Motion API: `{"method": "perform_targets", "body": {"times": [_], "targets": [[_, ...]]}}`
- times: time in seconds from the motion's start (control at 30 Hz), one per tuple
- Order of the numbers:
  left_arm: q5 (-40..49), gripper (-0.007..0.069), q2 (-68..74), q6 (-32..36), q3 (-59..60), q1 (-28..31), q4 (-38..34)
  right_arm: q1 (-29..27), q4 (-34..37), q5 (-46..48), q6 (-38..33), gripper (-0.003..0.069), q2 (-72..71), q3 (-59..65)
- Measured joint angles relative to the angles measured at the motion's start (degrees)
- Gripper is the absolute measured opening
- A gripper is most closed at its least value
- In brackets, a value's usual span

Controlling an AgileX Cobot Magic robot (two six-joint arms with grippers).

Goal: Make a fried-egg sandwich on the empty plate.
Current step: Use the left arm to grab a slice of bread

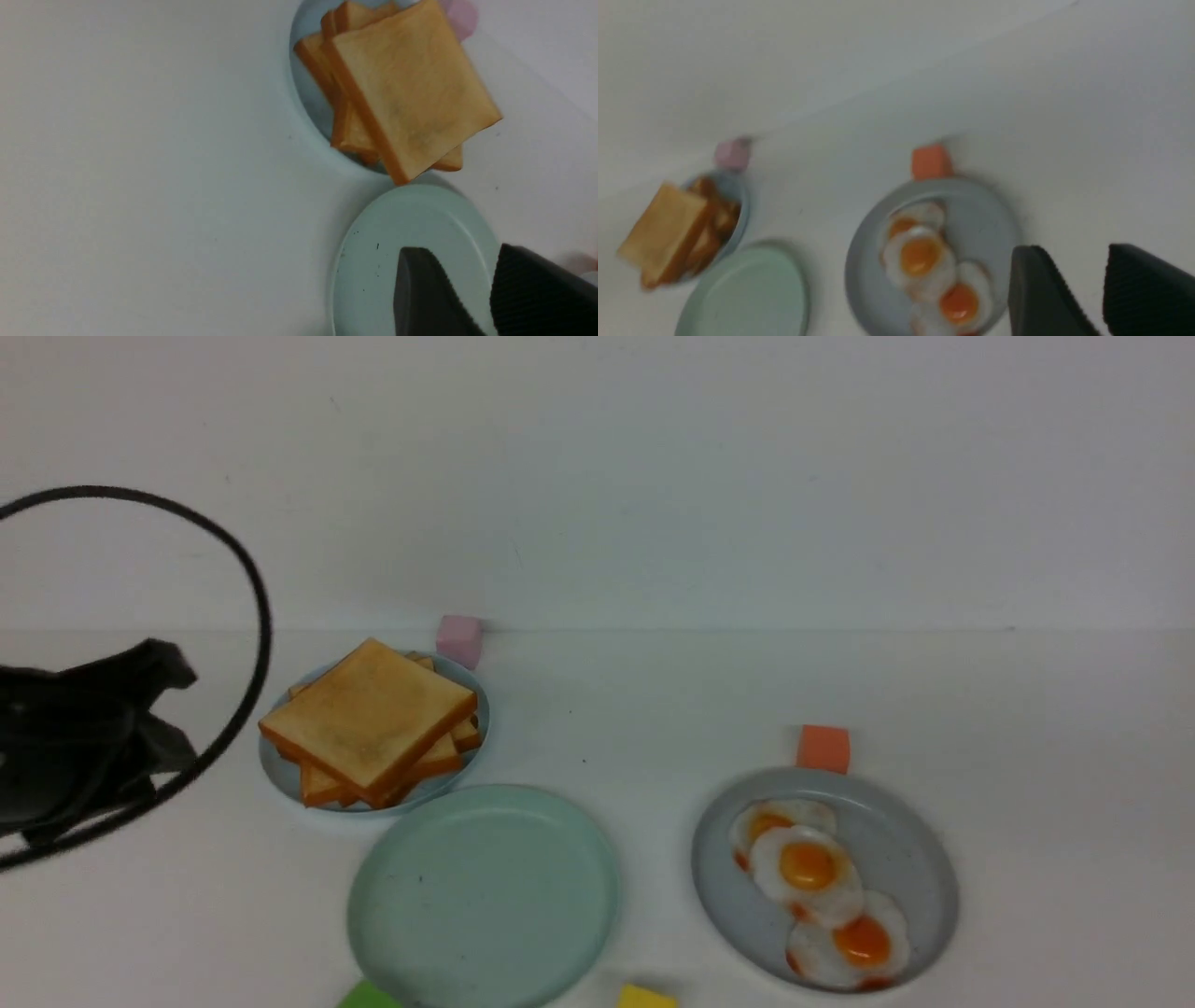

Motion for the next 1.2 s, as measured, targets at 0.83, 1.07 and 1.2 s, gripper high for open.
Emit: {"method": "perform_targets", "body": {"times": [0.83, 1.07, 1.2], "targets": [[11.3, 0.0413, 43.0, 35.8, -32.7, 13.7, -26.3, 0.0, 21.2, 11.0, -24.5, 0.0241, 0.0, 0.1], [10.6, 0.0414, 46.3, 40.1, -32.7, 15.3, -30.3, 0.0, 21.2, 12.8, -24.6, 0.0241, 0.0, 0.1], [10.7, 0.0414, 47.5, 40.4, -32.7, 15.3, -32.1, 0.0, 21.2, 13.2, -24.6, 0.0241, 0.0, 0.2]]}}
